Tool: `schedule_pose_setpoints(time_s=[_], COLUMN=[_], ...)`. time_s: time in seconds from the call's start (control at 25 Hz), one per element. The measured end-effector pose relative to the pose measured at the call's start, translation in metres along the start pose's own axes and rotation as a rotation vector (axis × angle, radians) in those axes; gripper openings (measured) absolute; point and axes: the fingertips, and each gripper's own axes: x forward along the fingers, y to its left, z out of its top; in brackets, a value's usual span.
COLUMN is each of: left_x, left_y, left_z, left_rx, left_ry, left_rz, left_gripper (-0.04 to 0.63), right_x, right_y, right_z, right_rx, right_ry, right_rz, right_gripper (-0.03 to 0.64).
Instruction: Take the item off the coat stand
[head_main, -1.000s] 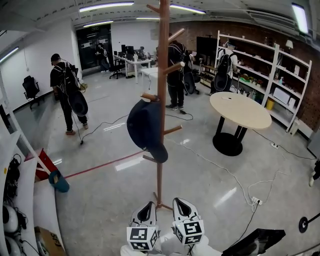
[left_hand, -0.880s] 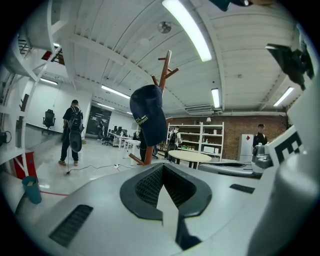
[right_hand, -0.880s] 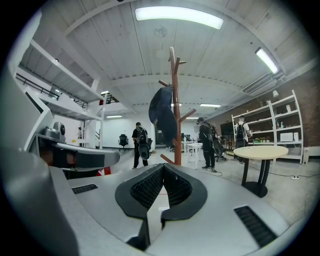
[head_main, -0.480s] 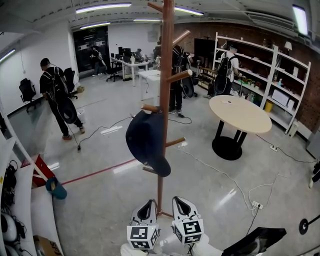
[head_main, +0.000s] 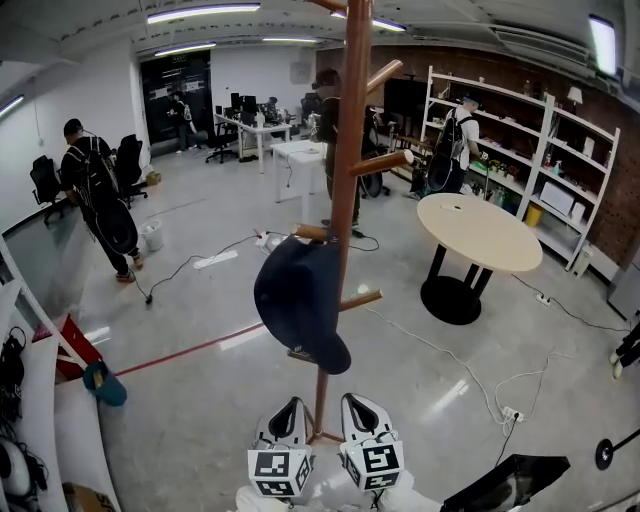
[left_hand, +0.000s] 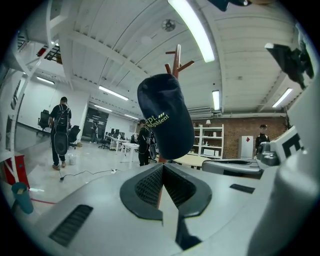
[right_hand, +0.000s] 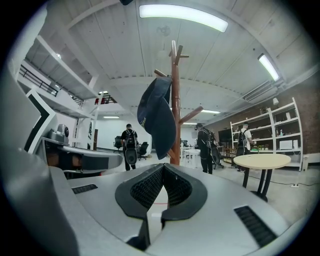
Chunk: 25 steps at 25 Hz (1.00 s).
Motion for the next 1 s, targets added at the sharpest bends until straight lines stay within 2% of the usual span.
schedule_pose_setpoints(time_s=[0.4, 0.52, 0.64, 0.8, 0.92, 1.0], left_x=[0.006, 0.006, 0.009, 0.007, 0.009, 0.010], left_y=[0.003, 0.000, -0.002, -0.009, -0.005, -0.002], left_z=[0.003, 0.010, 0.020, 0.038, 0.049, 0.054], left_rx=[-0.019, 0.002, -0.009, -0.019, -0.015, -0.001], left_ry=[0.008, 0.000, -0.030, -0.083, -0.106, -0.111], left_rz=[0.025, 0.030, 0.038, -0.001, -0.010, -0.008], left_gripper=[0.000, 0.000, 0.000, 0.012, 0.099, 0.131], right_x=[0.002, 0.000, -0.001, -0.001, 0.001, 0.003], right_y=[-0.005, -0.006, -0.013, -0.017, -0.016, -0.016], right_z=[0.004, 0.008, 0.004, 0.003, 0.005, 0.007], right_rx=[-0.002, -0.007, 0.007, 0.011, 0.010, 0.009], right_ry=[0.017, 0.015, 0.022, 0.027, 0.020, 0.019], right_rz=[0.012, 0.022, 0.017, 0.021, 0.032, 0.038], right_gripper=[0.009, 0.009, 0.009, 0.009, 0.009, 0.009])
